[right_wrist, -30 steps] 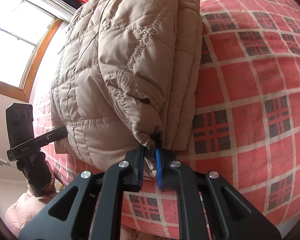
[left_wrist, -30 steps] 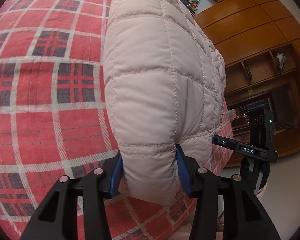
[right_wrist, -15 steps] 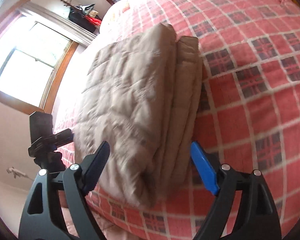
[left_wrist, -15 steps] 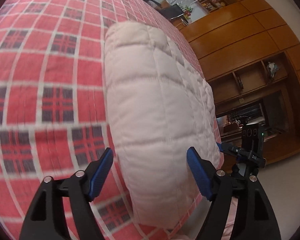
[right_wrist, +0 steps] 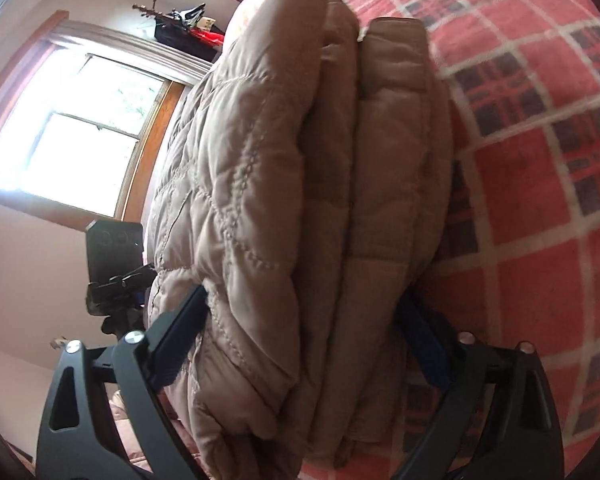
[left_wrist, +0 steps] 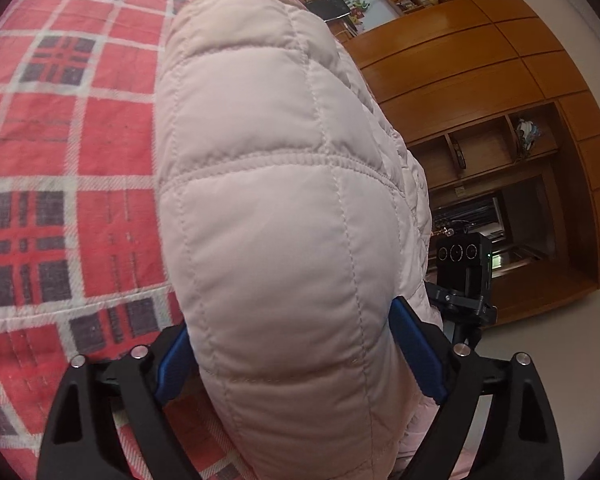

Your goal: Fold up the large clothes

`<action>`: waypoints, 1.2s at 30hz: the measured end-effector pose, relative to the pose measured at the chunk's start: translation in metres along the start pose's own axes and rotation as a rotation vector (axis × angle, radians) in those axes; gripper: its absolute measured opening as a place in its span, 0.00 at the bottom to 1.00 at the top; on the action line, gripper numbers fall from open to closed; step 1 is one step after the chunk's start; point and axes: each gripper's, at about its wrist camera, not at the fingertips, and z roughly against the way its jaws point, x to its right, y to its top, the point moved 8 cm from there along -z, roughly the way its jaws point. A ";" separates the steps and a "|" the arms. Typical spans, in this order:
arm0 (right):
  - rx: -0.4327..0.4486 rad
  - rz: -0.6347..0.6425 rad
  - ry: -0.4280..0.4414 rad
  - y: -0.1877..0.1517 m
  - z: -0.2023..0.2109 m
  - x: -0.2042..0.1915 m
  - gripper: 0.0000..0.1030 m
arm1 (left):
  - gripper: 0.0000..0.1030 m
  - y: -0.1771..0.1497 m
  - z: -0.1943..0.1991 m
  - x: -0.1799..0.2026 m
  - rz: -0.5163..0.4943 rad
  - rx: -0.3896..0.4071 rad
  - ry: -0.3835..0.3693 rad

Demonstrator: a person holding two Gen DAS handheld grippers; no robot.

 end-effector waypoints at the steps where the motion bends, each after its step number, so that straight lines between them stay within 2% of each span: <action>1: -0.003 0.007 0.003 0.000 -0.003 -0.001 0.67 | 0.75 -0.001 0.003 0.002 -0.011 0.007 0.010; 3: 0.004 0.016 0.010 0.001 -0.003 -0.009 0.51 | 0.65 -0.001 0.008 0.005 -0.028 0.021 0.021; 6: 0.025 0.049 0.005 0.003 -0.001 -0.022 0.42 | 0.55 0.000 0.016 0.007 -0.038 0.042 0.012; 9: 0.034 0.089 0.002 0.005 0.003 -0.038 0.39 | 0.52 0.002 0.030 0.011 -0.063 0.079 0.023; 13: 0.041 0.159 0.023 0.016 -0.001 -0.074 0.38 | 0.52 0.011 0.069 0.015 -0.084 0.159 0.019; 16: 0.045 0.230 0.024 0.038 -0.016 -0.105 0.38 | 0.52 0.022 0.106 0.009 -0.099 0.238 0.040; 22: 0.004 0.310 0.012 0.069 -0.058 -0.140 0.38 | 0.52 0.048 0.167 -0.033 -0.063 0.344 0.106; 27: -0.039 0.296 0.016 0.083 -0.099 -0.144 0.38 | 0.52 0.068 0.183 -0.081 -0.012 0.351 0.129; 28: 0.004 0.265 0.001 0.087 -0.102 -0.140 0.38 | 0.52 0.071 0.183 -0.090 -0.003 0.346 0.130; 33: -0.035 0.200 -0.002 0.088 -0.130 -0.108 0.38 | 0.54 0.074 0.171 -0.129 0.023 0.301 0.147; 36: -0.043 0.185 0.016 0.089 -0.129 -0.096 0.43 | 0.57 0.076 0.166 -0.130 0.006 0.300 0.141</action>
